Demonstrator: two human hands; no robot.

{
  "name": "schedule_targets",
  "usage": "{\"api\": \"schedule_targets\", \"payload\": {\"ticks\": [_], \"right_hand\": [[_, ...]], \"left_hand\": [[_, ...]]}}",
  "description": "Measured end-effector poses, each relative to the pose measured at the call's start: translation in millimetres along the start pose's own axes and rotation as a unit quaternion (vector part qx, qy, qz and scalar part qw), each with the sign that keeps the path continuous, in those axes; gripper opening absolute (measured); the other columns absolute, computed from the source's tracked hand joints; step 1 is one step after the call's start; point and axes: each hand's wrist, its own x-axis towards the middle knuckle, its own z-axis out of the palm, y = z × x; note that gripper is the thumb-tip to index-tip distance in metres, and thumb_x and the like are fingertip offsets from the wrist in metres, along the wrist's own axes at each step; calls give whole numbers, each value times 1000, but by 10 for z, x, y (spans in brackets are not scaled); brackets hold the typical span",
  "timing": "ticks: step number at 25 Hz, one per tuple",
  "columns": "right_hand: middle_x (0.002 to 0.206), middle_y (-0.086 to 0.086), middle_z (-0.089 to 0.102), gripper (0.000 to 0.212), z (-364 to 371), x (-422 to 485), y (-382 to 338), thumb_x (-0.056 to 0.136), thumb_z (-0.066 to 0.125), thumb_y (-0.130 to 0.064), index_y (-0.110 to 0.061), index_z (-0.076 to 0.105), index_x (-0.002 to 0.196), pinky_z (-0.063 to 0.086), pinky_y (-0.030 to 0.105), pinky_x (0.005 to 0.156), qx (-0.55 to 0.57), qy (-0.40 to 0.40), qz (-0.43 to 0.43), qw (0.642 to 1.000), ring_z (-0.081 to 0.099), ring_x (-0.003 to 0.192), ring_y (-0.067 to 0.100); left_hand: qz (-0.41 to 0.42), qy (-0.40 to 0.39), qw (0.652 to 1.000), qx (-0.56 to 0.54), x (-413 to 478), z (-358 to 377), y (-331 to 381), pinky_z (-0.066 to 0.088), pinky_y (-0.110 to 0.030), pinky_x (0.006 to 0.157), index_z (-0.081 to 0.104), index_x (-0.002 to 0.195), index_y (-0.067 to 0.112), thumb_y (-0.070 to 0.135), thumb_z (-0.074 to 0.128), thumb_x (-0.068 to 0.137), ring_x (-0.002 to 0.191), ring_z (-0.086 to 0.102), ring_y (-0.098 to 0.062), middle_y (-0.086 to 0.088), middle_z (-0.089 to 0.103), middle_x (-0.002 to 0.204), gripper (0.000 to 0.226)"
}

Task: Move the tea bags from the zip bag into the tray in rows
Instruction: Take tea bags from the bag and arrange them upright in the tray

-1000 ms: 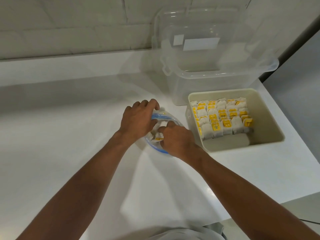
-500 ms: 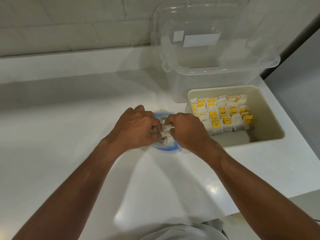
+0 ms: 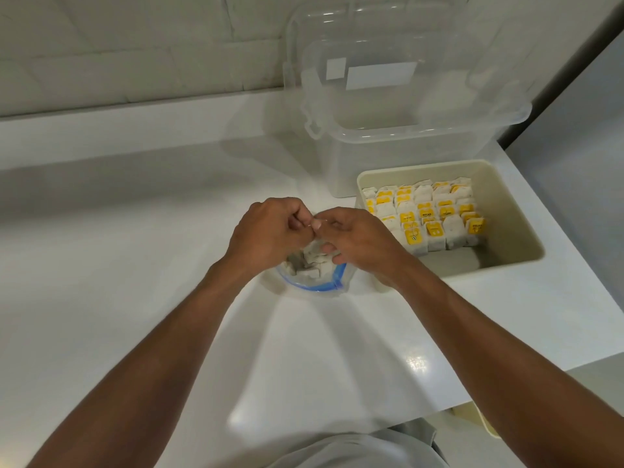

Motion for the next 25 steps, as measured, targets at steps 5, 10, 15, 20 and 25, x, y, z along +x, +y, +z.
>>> {"api": "schedule_targets", "payload": {"ticks": [5,10,15,20,25], "right_hand": [[106,4,65,26,-99,41,-33,93,63,-14,-22,66,118,60,27,71,49,21,-22,998,71,85,18],[89,-1,70,17,-366,39,-37,83,72,-14,-23,67,97,60,34,74,-8,45,-60,997,69,86,18],[80,-3,66,19,-485,-1,-48,87,68,-11,-23,70,101,48,22,58,-8,34,-84,996,59,61,7],[77,-1,67,13,-496,-43,11,90,68,-16,-18,68,102,45,19,52,-21,23,-80,996,57,56,5],[79,4,68,18,-550,-22,10,88,71,-13,-14,68,106,46,22,55,-1,23,-76,997,60,57,7]], "left_hand": [[23,-16,999,-16,13,-87,-21,51,-28,72,70,92,33,18,67,86,75,64,-8,13,72,83,16],[75,-28,938,337,35,79,-77,43,-28,69,63,107,44,40,57,87,92,64,-18,13,69,102,21],[134,-14,888,440,88,420,-96,38,-26,63,68,105,31,41,59,91,76,58,-19,8,68,95,19],[82,-24,925,370,167,420,-69,39,-26,61,70,94,29,45,54,90,75,56,-18,10,66,88,22],[-19,-48,994,92,137,111,24,57,-36,73,66,83,29,35,68,84,74,68,-14,13,71,81,7]]}}
